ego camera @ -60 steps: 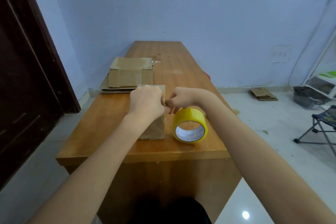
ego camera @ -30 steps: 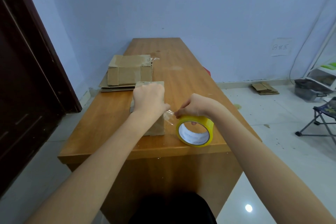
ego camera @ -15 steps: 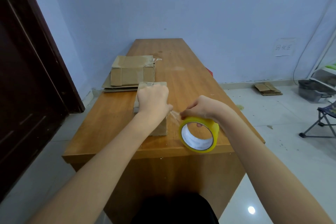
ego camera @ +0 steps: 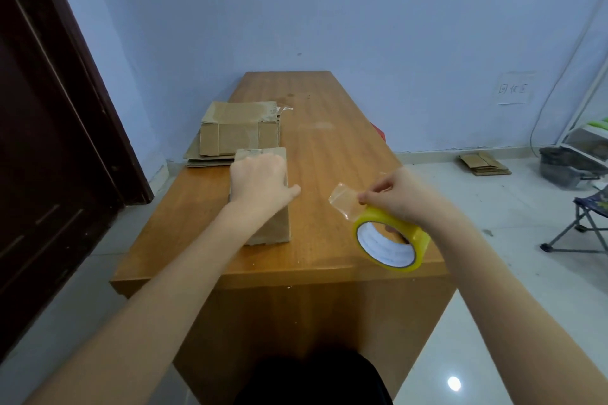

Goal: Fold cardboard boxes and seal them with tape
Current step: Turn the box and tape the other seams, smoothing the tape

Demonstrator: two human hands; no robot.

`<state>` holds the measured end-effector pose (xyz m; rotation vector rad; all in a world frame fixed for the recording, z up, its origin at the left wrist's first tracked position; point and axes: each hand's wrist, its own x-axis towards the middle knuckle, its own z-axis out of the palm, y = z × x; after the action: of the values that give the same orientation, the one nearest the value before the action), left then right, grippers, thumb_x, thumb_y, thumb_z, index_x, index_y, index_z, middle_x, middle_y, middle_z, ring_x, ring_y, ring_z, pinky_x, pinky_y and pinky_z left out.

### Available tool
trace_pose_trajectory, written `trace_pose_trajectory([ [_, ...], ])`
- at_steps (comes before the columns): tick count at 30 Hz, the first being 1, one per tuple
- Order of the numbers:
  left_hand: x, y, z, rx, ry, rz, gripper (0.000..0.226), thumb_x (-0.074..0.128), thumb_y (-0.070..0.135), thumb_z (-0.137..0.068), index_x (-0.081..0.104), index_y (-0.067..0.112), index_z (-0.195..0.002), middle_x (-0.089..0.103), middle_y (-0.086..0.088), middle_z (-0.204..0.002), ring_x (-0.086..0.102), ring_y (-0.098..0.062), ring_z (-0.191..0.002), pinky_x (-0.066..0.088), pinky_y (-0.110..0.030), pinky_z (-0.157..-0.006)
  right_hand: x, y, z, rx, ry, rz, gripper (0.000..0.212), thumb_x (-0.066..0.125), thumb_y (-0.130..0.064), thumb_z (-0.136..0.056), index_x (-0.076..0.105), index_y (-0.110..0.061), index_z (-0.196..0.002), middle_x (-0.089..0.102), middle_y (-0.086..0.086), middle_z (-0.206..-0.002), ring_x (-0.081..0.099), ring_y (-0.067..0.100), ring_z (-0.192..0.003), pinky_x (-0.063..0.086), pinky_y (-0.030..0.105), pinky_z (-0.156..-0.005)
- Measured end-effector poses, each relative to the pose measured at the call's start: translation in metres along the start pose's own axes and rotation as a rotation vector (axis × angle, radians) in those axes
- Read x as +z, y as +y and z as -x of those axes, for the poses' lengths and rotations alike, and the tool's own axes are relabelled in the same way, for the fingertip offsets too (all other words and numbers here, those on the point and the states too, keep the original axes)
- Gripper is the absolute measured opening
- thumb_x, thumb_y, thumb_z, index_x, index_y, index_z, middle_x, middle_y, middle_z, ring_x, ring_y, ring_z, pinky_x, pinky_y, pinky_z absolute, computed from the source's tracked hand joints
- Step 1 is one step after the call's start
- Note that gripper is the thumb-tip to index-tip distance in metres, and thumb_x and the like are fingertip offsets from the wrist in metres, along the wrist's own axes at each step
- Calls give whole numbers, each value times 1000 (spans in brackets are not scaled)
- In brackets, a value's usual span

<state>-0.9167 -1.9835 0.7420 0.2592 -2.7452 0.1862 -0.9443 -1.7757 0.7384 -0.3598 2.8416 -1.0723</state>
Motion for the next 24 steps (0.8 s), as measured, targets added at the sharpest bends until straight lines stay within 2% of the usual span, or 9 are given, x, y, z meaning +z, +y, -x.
trace_pose_trajectory([
  [3,-1,-1,4,14,-10,-13,32,61,52,-82,63,20,-85,63,3,-87,59,-18,-79,39,-25,-58,23,0,-1,5,129,107,22,58,-31,-89,72,-15,-81,68,6,-69,66,23,-59,55,32,-62],
  [5,-1,1,6,26,-7,-24,32,62,49,-82,62,19,-92,63,3,-89,60,-18,-80,40,-26,-59,35,-3,0,5,242,217,26,52,-31,-92,72,-16,-85,63,1,-63,64,21,-60,44,25,-54],
  [7,-2,1,7,36,-11,-22,33,64,48,-81,60,19,-96,63,2,-94,60,-19,-84,42,-27,-61,41,-7,0,0,335,353,27,47,-31,-96,71,-18,-91,54,-2,-63,57,23,-66,36,26,-54],
  [11,-4,0,7,57,-39,-38,39,67,50,-78,58,20,-100,60,3,-99,59,-19,-86,41,-28,-62,64,-5,-3,-50,399,599,16,50,-16,-95,62,-14,-85,40,-1,-66,46,24,-61,22,25,-48],
  [12,-5,0,8,63,-42,-38,39,67,50,-78,58,19,-100,60,3,-99,57,-18,-85,40,-28,-62,72,-2,-3,-79,401,612,13,61,-13,-87,55,-14,-76,30,-1,-62,43,23,-52,15,23,-45],
  [14,-6,-1,9,92,-44,-38,42,67,52,-76,57,19,-101,59,4,-99,57,-17,-86,39,-28,-62,89,0,-1,-121,392,671,52,86,-4,-46,36,-16,-56,13,-1,-58,10,11,-35,1,15,-50],
  [16,-6,-4,11,139,-49,-34,50,68,57,-73,56,20,-104,58,5,-101,58,-17,-91,39,-28,-63,98,14,-7,-246,429,637,70,86,2,-23,25,-16,-52,25,3,-54,-13,5,-47,-4,12,-56],
  [19,-6,-17,14,218,-90,22,58,71,60,-68,54,22,-108,58,8,-106,56,-14,-97,41,-26,-69,110,25,-9,-320,480,654,67,81,8,-26,25,-14,-55,52,13,-64,-14,3,-49,-5,12,-56],
  [24,-6,-30,16,235,-76,127,40,68,45,-80,56,28,-115,58,13,-114,55,-12,-105,33,-25,-72,113,27,-10,-350,516,644,64,76,15,-26,27,-13,-57,56,17,-71,-13,4,-48,-3,11,-55],
])
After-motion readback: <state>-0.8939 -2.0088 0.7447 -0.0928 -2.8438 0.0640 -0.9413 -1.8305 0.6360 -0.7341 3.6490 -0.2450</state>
